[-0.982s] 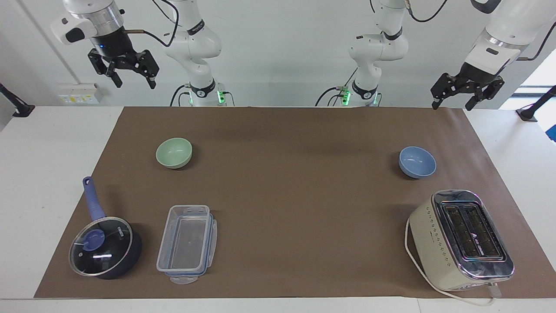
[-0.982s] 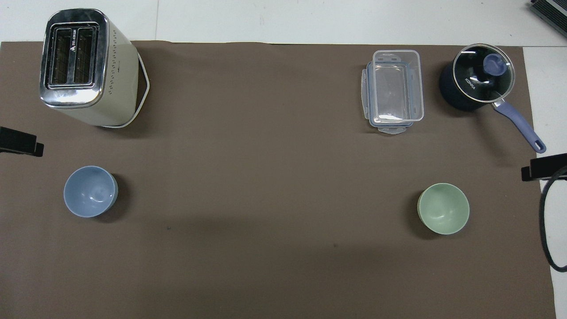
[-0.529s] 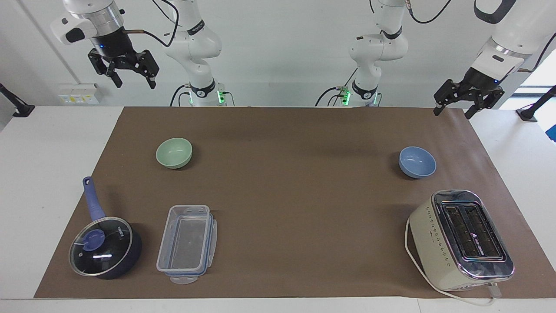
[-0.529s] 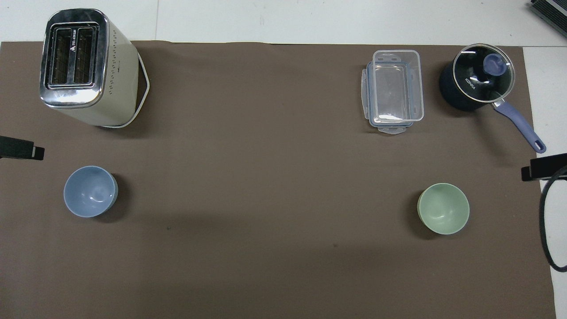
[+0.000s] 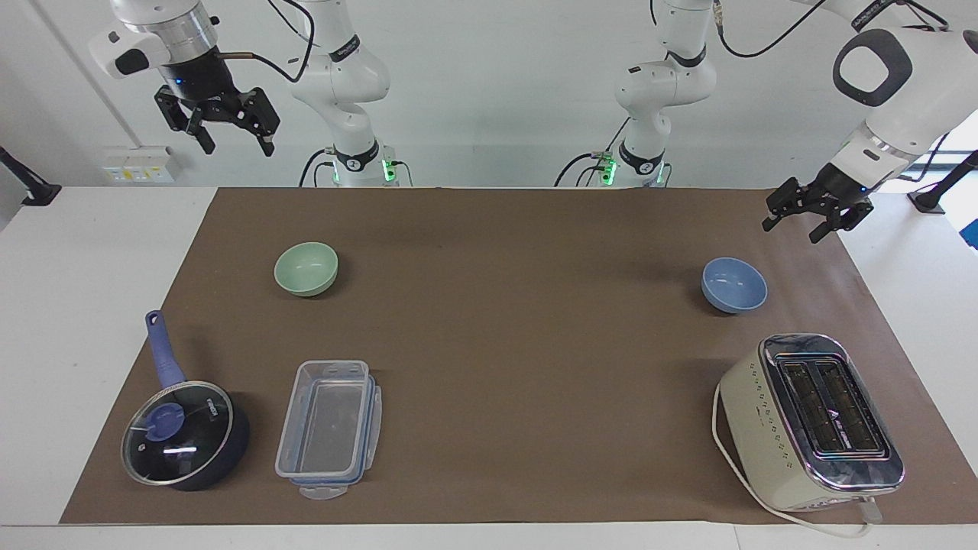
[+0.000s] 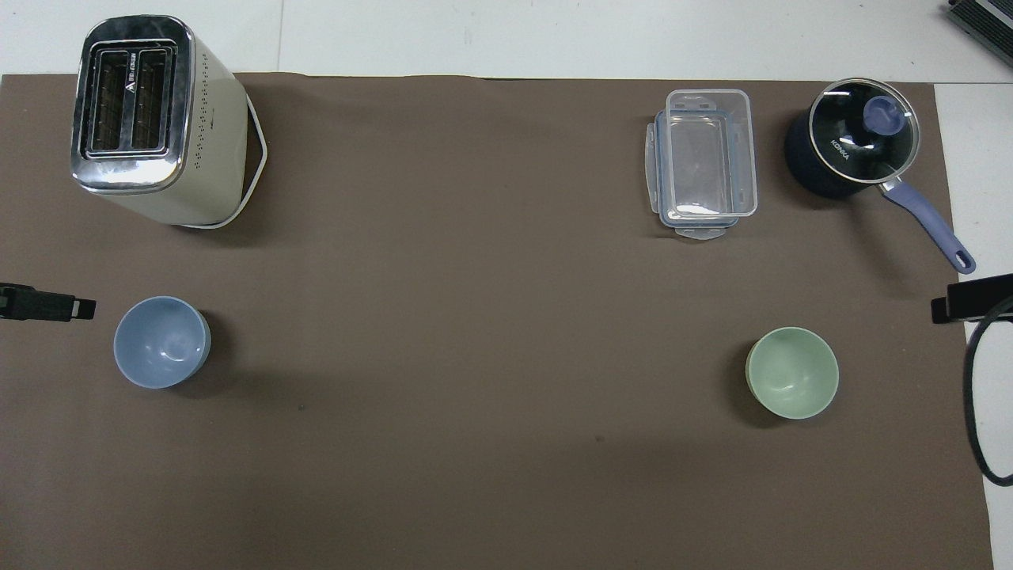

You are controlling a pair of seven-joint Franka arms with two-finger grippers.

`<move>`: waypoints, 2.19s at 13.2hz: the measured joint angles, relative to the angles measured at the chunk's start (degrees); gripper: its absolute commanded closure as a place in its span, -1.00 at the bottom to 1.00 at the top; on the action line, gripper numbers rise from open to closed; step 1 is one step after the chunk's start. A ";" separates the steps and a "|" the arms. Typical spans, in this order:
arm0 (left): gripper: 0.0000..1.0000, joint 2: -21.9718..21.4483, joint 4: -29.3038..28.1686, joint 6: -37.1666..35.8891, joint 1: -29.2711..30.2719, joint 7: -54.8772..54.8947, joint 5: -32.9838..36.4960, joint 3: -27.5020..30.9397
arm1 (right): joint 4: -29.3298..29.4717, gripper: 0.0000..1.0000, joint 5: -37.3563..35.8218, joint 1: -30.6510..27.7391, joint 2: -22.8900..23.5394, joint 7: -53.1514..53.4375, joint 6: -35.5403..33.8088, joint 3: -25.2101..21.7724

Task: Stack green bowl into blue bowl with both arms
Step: 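Reach the left gripper to the blue bowl rim and grasp it, then slide the blue bowl with the left gripper toward the table center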

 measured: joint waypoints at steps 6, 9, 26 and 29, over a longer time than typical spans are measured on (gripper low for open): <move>-0.96 2.96 -10.40 10.71 5.95 12.12 -3.02 0.10 | 0.00 -1.00 0.00 0.00 0.00 0.00 0.00 0.00; -0.75 7.92 -12.41 16.52 7.92 16.54 -4.73 0.18 | 0.00 -1.00 0.00 0.00 0.00 0.00 0.00 0.00; 1.00 11.15 -12.40 16.61 7.67 18.51 -10.09 -0.79 | 0.00 -1.00 0.00 0.00 0.00 0.00 0.00 0.00; 1.00 6.34 -13.66 15.71 3.61 11.90 -10.21 -1.08 | 0.00 -1.00 0.00 0.00 0.00 0.00 0.00 0.00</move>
